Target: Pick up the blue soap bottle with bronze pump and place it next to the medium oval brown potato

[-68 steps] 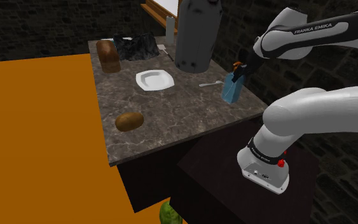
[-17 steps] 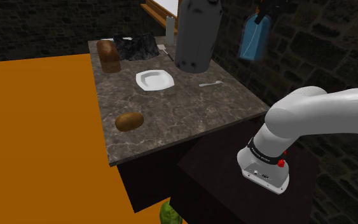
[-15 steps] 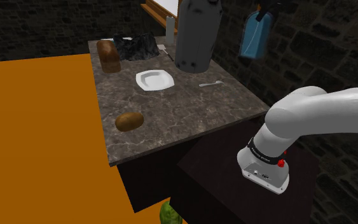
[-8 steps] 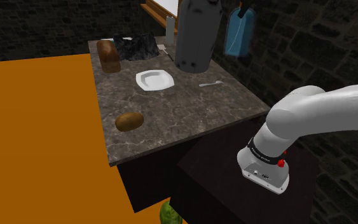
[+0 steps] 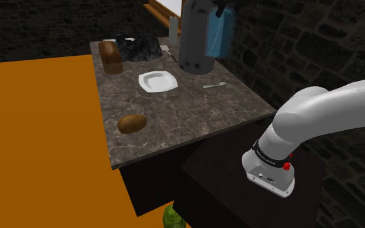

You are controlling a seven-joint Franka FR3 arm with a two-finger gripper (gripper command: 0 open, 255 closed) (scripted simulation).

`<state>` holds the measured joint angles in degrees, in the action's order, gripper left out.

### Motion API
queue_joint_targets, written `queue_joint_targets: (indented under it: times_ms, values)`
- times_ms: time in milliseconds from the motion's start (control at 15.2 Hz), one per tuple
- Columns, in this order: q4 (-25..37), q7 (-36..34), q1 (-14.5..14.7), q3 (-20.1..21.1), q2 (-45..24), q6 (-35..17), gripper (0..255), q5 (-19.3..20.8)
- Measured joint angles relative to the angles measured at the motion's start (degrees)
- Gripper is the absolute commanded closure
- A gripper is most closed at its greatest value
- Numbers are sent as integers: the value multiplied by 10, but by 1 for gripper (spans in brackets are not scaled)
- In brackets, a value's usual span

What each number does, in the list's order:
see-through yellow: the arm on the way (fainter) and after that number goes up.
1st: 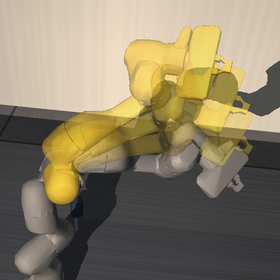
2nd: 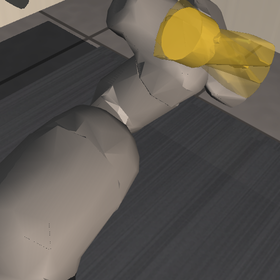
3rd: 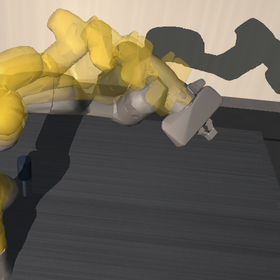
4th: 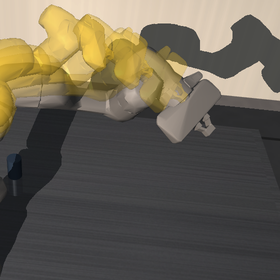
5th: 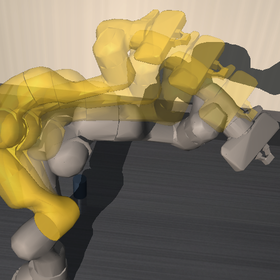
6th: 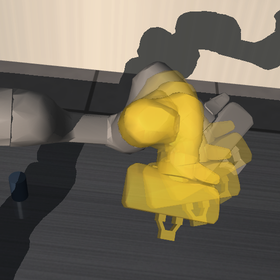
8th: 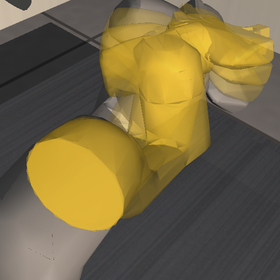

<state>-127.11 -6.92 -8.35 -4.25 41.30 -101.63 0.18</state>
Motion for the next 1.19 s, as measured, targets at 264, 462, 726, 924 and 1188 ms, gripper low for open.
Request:
queue_joint_targets:
  times_ms: [264, 462, 726, 924, 1188]
  values:
    - [29, -46, 13, 41, -47, -19, 255, -15]
    - [56, -83, 21, 74, -80, -25, 255, -22]
    - [101, -130, 29, 114, -139, -41, 255, -25]
    - [144, -166, 35, 143, -186, -45, 255, -21]
    - [180, -202, 40, 171, -235, -58, 255, -12]
